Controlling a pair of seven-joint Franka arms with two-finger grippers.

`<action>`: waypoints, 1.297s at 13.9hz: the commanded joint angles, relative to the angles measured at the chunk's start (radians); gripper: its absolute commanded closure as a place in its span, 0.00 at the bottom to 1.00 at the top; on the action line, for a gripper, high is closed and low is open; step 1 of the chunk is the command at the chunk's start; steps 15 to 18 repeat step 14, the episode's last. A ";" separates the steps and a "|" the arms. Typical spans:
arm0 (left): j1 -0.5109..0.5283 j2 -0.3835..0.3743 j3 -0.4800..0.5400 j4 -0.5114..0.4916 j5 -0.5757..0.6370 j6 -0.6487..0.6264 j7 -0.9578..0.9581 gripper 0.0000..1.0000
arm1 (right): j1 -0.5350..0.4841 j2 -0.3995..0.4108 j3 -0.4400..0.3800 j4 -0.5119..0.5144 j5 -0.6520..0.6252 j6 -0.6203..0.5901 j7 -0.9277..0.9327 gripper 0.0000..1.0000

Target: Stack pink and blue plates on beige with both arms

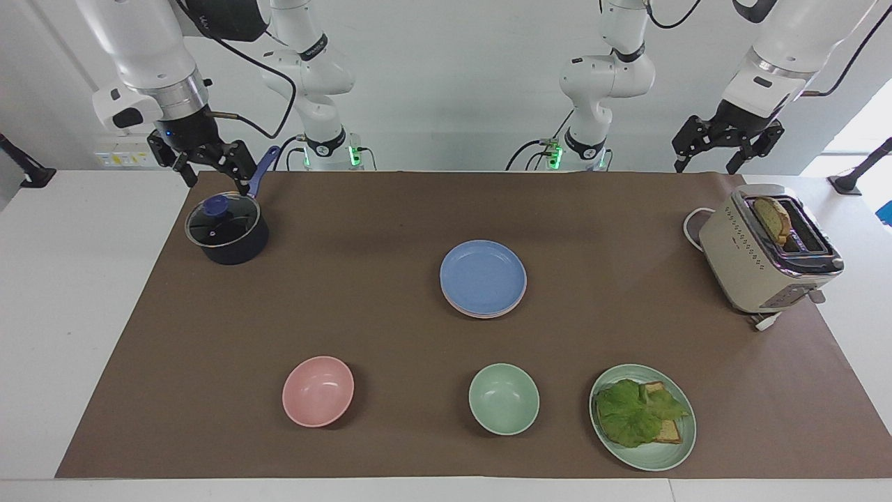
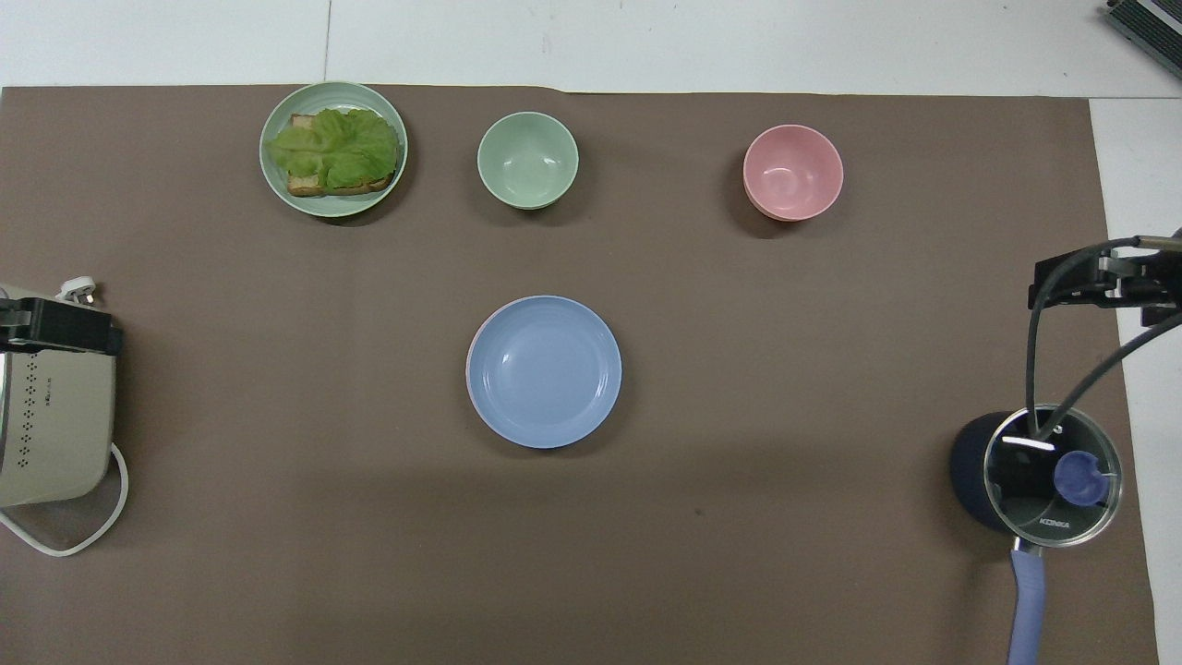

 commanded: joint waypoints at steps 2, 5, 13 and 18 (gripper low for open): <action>0.009 -0.006 -0.007 0.011 0.011 -0.022 0.006 0.00 | -0.004 -0.037 0.002 -0.038 0.022 -0.017 -0.013 0.00; 0.010 -0.006 -0.007 0.011 0.011 -0.022 0.006 0.00 | -0.007 -0.046 0.002 -0.055 0.038 -0.014 -0.023 0.00; 0.009 -0.006 -0.007 0.011 0.011 -0.022 0.006 0.00 | -0.003 -0.042 0.000 -0.057 0.038 0.026 -0.036 0.00; 0.010 -0.006 -0.007 0.011 0.011 -0.022 0.006 0.00 | -0.003 -0.043 0.000 -0.057 0.038 0.024 -0.033 0.00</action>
